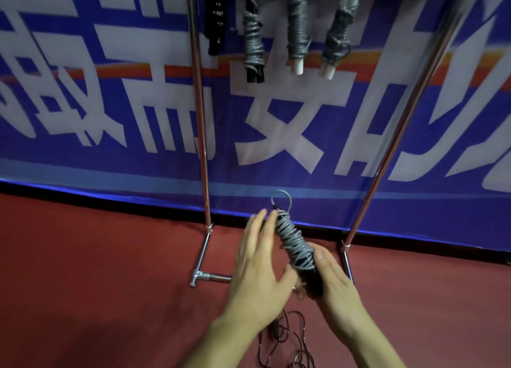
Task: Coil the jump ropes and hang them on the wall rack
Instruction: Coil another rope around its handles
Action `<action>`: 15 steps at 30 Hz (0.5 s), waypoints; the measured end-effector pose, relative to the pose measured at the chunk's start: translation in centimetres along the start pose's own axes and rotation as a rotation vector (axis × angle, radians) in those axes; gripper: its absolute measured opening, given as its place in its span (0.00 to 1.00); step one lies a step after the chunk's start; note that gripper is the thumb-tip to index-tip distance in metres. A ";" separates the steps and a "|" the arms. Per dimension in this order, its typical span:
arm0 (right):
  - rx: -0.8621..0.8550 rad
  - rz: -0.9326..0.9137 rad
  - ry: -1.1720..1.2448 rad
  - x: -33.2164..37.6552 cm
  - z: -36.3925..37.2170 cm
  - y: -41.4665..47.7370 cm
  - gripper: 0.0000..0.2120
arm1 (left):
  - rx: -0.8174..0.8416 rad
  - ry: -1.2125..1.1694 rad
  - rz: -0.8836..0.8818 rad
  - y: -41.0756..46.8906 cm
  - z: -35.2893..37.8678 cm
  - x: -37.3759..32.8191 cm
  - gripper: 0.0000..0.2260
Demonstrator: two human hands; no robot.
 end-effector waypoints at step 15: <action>-0.078 -0.312 -0.510 23.4 -2.4 2.2 0.40 | 0.124 -0.739 -0.234 13.7 -5.4 -15.5 0.11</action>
Point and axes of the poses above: each hand's wrist, its own y-axis towards the middle knuckle, its own z-axis out of the palm, x = y × z, the point moved 4 cm from there along y, towards the middle knuckle, and after that the axes turned 4 degrees about x, right-handed, at the moved point
